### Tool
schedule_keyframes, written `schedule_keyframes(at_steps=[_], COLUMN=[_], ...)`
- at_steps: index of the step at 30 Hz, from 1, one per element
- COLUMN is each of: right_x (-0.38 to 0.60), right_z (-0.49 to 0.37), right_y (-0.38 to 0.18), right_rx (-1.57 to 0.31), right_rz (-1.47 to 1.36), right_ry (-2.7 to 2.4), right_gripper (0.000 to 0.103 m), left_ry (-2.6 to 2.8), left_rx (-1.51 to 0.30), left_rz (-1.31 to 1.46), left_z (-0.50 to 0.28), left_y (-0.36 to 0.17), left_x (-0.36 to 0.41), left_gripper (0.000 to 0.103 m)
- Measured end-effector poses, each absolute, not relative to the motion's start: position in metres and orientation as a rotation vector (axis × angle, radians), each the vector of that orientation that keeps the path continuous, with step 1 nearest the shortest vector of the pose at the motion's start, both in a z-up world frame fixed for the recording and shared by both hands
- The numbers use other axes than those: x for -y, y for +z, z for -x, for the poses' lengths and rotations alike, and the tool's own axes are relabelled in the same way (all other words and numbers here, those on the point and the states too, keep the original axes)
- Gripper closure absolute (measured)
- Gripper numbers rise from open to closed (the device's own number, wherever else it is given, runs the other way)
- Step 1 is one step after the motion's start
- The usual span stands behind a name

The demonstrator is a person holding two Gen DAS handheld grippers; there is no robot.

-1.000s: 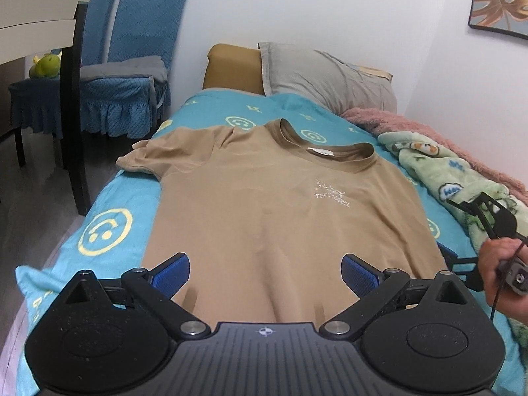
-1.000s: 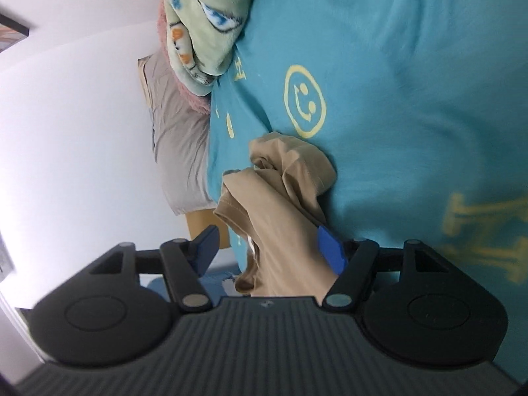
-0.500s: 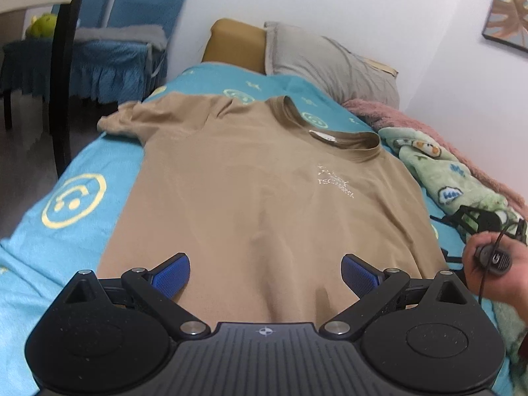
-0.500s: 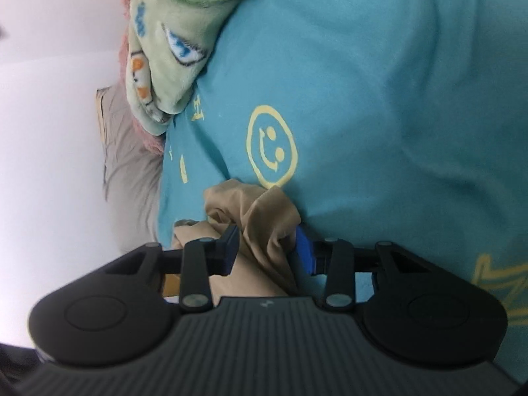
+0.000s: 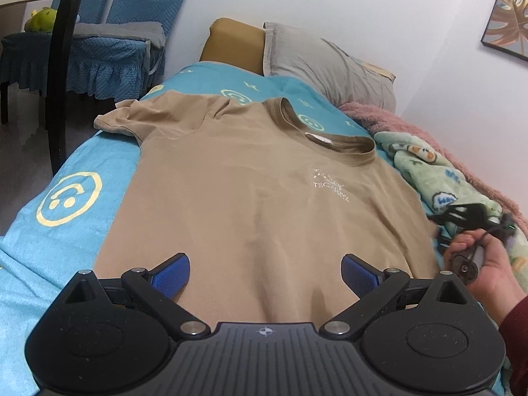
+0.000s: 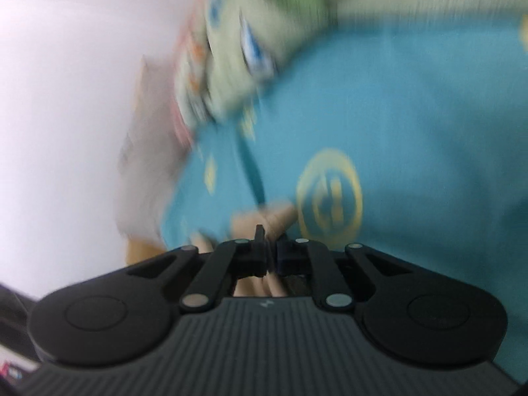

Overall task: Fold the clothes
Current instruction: 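Close the right gripper on the shirt's side edge near a sleeve, then lift that side over the shirt's middle with the right gripper and release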

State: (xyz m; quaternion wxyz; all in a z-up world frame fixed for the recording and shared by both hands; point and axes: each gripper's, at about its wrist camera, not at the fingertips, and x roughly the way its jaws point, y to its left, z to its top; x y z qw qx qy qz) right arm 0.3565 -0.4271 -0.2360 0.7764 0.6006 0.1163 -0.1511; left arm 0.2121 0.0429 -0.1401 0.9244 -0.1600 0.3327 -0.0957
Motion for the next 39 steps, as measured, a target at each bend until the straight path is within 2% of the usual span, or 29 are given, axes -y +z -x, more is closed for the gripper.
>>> schedule_keyframes(at_steps=[2,5,8,10,11,12,13,14,19,28,31,32,33,34,36,39], right_x=[0.436,0.453,0.466,0.469,0.470,0.466,0.462,0.459,0.448,0.448,0.451,0.455,0.458,0.461,0.468,0.472], right_z=[-0.342,-0.333,-0.322,-0.315,-0.312,-0.308,-0.303,-0.300,-0.298,-0.360,-0.384,-0.391,-0.397,-0.399,-0.405,-0.425], right_y=[-0.220,-0.204,-0.204,-0.208,-0.211,-0.213,-0.215,-0.217,-0.229,-0.241,-0.245,-0.247,-0.248,-0.249,-0.253,-0.254], right_rx=[-0.174,-0.201,-0.257,-0.299,-0.329,-0.349,-0.367,-0.380,-0.504,-0.436,-0.413,-0.435,-0.449,-0.464,-0.503,-0.624], right_rz=[-1.221,-1.123,-1.123,-1.140,-1.148,-1.155,-1.162,-1.164,-1.147,-1.098,-1.164,-1.199,-1.223,-1.257,-1.317,-1.245], right_ry=[-0.361,-0.443,-0.460,-0.411,-0.384,-0.359,-0.334,-0.321,-0.321,-0.185,-0.137,-0.128,-0.147,-0.171,-0.214,-0.205], right_gripper=[0.096,0.095,0.092,0.085,0.060,0.023,0.011,0.011,0.013,0.009,0.013,0.018,0.030,0.035,0.064,0.086], left_ry=[-0.199,-0.202,-0.204,-0.206,-0.208,-0.209,-0.212,-0.215,-0.233,-0.242,-0.253,-0.256,-0.260,-0.264,-0.264,-0.266], left_rx=[-0.678,-0.669,-0.653,-0.646,-0.645,-0.645,-0.642,-0.640,-0.627,-0.642,-0.648,-0.652,-0.654,-0.656,-0.665,-0.684], left_rz=[0.340,0.352,0.350,0.349,0.349,0.348,0.347,0.346,0.362,0.354,0.358,0.363,0.368,0.368,0.364,0.374], left_z=[-0.212,-0.211,-0.210,-0.209,-0.208,-0.208,-0.206,-0.205,-0.198,-0.204,-0.209,-0.211,-0.212,-0.214,-0.217,-0.220], left_y=[-0.139,-0.136,-0.132,-0.130,-0.129,-0.128,-0.127,-0.126,-0.121,-0.125,-0.127,-0.128,-0.129,-0.129,-0.131,-0.135], left_x=[-0.044,-0.046,-0.045,-0.045,-0.045,-0.045,-0.045,-0.045,-0.047,-0.043,-0.042,-0.042,-0.041,-0.041,-0.039,-0.038], left_gripper=[0.004,0.004,0.004,0.004,0.004,0.004,0.004,0.004,0.004,0.003,0.003,0.003,0.003,0.003,0.003,0.003])
